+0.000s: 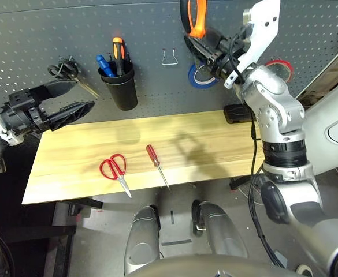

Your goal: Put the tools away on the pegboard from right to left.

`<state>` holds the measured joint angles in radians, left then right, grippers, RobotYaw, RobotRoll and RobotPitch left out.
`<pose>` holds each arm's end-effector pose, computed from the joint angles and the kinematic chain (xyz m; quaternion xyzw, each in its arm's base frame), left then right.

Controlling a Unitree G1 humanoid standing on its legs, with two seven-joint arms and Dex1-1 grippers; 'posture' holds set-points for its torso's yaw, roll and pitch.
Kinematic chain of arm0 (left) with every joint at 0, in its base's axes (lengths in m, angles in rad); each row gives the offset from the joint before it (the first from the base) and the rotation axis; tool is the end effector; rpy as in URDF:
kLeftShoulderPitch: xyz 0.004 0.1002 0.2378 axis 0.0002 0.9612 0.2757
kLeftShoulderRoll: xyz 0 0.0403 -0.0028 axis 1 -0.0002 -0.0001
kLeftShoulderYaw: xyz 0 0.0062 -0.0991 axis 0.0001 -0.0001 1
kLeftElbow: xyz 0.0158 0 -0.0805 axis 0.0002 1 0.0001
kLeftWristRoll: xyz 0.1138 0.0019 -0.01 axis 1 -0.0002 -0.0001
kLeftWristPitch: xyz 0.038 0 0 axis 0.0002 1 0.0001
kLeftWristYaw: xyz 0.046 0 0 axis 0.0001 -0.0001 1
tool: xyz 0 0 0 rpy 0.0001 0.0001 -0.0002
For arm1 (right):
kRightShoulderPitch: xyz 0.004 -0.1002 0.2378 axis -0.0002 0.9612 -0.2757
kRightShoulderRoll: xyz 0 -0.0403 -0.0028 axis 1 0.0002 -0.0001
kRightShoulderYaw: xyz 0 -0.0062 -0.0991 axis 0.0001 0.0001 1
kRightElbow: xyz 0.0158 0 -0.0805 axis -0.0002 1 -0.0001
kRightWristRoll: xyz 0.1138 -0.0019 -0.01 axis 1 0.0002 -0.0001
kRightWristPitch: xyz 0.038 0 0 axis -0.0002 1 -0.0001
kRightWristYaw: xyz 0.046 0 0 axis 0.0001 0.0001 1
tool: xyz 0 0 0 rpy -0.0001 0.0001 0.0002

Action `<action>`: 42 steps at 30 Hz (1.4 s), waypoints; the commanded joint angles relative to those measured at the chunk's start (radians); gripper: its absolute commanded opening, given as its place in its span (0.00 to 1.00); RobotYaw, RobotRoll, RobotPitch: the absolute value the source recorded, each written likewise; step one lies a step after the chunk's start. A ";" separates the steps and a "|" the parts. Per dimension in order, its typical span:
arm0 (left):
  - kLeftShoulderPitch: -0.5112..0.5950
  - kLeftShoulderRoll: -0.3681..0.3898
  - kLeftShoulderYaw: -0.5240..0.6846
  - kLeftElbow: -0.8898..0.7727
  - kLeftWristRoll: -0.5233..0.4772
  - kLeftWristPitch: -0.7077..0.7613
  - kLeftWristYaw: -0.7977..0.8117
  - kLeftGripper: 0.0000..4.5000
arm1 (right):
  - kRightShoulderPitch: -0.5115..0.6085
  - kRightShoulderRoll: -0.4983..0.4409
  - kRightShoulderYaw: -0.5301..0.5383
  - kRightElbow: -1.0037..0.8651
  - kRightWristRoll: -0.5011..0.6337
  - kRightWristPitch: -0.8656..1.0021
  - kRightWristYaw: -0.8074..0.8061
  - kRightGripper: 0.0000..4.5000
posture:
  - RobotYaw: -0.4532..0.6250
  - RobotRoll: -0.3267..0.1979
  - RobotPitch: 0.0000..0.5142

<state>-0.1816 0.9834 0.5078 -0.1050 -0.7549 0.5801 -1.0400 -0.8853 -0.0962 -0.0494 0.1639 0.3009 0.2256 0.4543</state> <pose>0.2075 0.3390 0.2434 0.0757 0.0102 -0.3736 0.9245 0.3235 -0.1092 0.2459 0.0350 -0.2346 0.3473 0.9073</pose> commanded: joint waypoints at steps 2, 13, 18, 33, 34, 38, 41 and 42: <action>0.035 -0.013 -0.009 -0.005 0.040 -0.032 -0.002 1.00 | -0.066 0.025 0.020 0.197 -0.062 -0.242 0.034 0.47 | 0.48 0.62 0.14; 0.114 -0.028 0.000 -0.051 0.047 -0.032 0.002 1.00 | -0.164 0.074 0.060 0.564 -0.178 -0.572 0.038 0.47 | 0.50 0.62 0.22; 0.132 -0.024 0.005 -0.076 0.034 -0.009 0.000 1.00 | -0.190 0.090 0.062 0.645 -0.201 -0.636 0.024 0.47 | 0.51 0.62 0.26; 0.142 -0.023 -0.004 -0.113 0.014 0.035 -0.009 1.00 | -0.239 0.087 0.080 0.804 -0.278 -0.759 -0.026 0.47 | 0.52 0.62 0.34; 0.144 -0.023 -0.003 -0.114 0.013 0.037 -0.010 1.00 | -0.244 0.086 0.080 0.816 -0.285 -0.766 -0.033 0.47 | 0.52 0.62 0.34; 0.153 -0.023 0.002 -0.120 0.009 0.043 -0.013 1.00 | -0.264 0.079 0.102 0.859 -0.336 -0.804 -0.051 0.47 | 0.52 0.62 0.35; 0.158 -0.022 0.003 -0.120 0.008 0.044 -0.013 1.00 | -0.274 0.083 0.102 0.887 -0.350 -0.820 -0.060 0.47 | 0.53 0.62 0.35; 0.158 -0.022 0.002 -0.120 0.007 0.044 -0.013 1.00 | -0.277 0.084 0.101 0.896 -0.352 -0.821 -0.064 0.47 | 0.53 0.62 0.35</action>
<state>-0.0349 0.9599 0.5069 -0.2030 -0.7421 0.6163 -1.0433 -1.1384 -0.0144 0.0476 1.0440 -0.0421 -0.5729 0.4005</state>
